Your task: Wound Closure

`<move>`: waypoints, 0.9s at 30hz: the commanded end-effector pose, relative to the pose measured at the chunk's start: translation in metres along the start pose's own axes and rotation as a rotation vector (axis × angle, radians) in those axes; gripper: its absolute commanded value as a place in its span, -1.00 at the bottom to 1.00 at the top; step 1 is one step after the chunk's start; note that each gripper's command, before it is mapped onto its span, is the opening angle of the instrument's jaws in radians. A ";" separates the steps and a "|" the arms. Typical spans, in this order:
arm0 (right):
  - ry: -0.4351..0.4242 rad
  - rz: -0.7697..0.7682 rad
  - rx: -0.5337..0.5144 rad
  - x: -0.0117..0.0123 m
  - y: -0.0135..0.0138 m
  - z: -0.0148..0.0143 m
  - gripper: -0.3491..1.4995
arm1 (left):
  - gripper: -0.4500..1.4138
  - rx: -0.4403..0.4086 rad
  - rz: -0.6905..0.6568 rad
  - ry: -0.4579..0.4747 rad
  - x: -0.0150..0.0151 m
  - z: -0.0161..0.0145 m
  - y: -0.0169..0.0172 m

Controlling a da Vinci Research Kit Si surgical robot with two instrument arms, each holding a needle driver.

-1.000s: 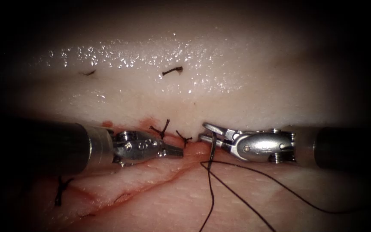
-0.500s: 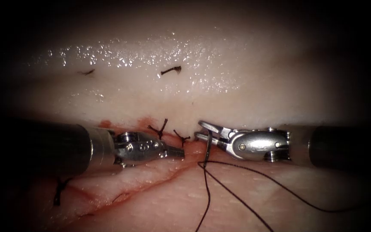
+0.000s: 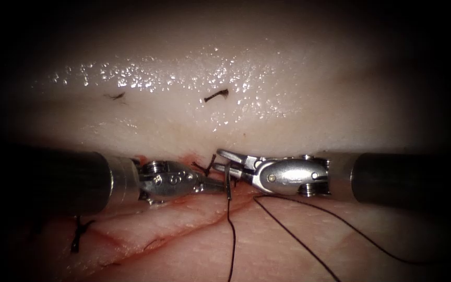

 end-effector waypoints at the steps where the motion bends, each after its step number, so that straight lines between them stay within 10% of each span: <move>1: -0.005 0.000 -0.012 0.0001 0.0000 0.0002 -1.00 | -0.53 -0.001 0.001 0.001 0.0000 0.0008 -0.0001; 27: -0.018 0.014 -0.033 0.0002 0.0000 -0.0023 -1.00 | -0.53 -0.004 -0.001 0.001 0.0002 0.0006 -0.0001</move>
